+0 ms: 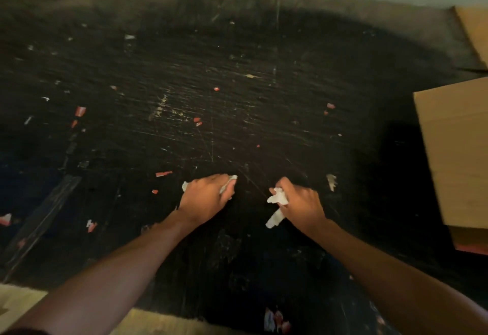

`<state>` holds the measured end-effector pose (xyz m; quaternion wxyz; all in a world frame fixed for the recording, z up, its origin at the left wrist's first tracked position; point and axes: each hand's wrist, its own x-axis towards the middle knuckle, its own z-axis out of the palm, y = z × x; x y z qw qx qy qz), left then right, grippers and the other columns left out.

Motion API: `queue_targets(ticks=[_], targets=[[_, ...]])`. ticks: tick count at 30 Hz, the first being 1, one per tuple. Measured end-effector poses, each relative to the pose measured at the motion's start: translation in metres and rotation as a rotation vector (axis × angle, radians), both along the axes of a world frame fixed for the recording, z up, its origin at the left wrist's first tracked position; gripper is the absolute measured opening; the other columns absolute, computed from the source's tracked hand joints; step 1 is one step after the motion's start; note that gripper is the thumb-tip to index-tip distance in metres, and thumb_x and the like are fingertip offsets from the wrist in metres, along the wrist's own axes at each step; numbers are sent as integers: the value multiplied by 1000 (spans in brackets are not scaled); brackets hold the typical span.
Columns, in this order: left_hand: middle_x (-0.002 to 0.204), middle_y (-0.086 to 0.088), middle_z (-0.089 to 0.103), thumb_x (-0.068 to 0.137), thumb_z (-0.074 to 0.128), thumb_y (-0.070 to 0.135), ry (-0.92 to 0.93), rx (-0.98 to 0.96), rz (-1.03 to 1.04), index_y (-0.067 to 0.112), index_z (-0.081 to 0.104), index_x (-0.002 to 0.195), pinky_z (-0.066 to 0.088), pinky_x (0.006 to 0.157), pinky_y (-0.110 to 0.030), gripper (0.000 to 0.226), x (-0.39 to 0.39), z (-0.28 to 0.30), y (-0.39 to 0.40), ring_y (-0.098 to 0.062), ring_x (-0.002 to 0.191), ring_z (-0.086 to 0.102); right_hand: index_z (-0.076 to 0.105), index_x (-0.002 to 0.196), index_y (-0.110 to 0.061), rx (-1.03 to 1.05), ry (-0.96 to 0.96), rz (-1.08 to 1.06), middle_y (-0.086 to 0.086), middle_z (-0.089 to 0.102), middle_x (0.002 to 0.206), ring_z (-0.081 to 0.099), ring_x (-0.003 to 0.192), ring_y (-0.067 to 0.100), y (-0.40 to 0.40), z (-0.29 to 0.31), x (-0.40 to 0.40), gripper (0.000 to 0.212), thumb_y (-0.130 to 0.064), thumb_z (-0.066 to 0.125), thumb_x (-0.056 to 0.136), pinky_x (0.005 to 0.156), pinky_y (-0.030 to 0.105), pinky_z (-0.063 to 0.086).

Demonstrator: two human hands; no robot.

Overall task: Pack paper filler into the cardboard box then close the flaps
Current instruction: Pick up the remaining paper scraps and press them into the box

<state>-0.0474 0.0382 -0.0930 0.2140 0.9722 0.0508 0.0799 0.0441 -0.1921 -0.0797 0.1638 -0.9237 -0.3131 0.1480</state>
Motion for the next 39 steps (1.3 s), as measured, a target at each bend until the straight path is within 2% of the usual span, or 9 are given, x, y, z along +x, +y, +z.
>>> queue_targets(ticks=[4,13,19,24,28,30,35,36,39], targets=[[76,1,66,100,45,39,105,-47,79,21,61,82,51,65,-39,30,-12,17,-1,-23,74,66,48,110,-21,-11,80,3,0,66,84,66,79,26,-22,9,2,18,-29,56,95,66,36,46],[69,4,62,100,40,45,88,-39,159,27,51,76,50,62,-40,32,-39,54,-44,-23,67,64,43,103,-29,33,93,-83,-1,65,82,64,72,17,-80,17,-8,17,-32,59,96,63,34,52],[77,-1,66,102,38,43,103,-23,152,20,54,79,47,66,-40,36,-65,84,-91,-27,77,65,46,108,-27,63,51,-135,3,63,83,60,74,22,-111,41,-28,16,-35,54,98,67,39,52],[66,8,59,99,32,49,10,-59,119,26,52,75,48,59,-37,39,-97,103,-125,-12,62,60,42,130,-26,86,-14,-177,4,57,95,60,86,23,-139,79,-50,34,-38,50,99,70,35,47],[62,8,58,100,35,50,-76,-107,125,29,52,73,46,52,-27,38,-123,119,-157,-6,57,59,44,116,-27,138,-21,-149,1,61,83,64,71,17,-169,105,-74,21,-35,53,99,61,37,57],[61,8,57,102,41,42,-116,-121,131,29,50,71,38,51,-20,35,-130,134,-176,-4,55,58,44,112,-28,152,-41,-128,0,62,79,63,66,16,-186,119,-82,18,-34,54,99,57,36,55],[64,7,58,103,40,41,-118,-106,61,28,54,75,38,53,-20,33,-127,171,-226,-4,57,59,43,118,-24,150,-126,-122,-8,54,75,58,63,10,-236,154,-92,22,-28,53,100,53,25,47],[64,7,59,103,40,42,-127,-109,48,28,54,75,40,53,-21,34,-123,177,-236,-5,58,59,42,120,-23,138,-146,-131,-10,51,75,58,63,9,-247,161,-90,24,-28,53,99,54,25,48],[64,5,61,102,40,43,-169,-133,4,26,56,75,51,56,-30,36,-103,195,-265,-7,58,61,42,117,-21,213,-161,-205,-4,59,89,65,78,18,-281,179,-81,22,-30,53,99,73,41,58]])
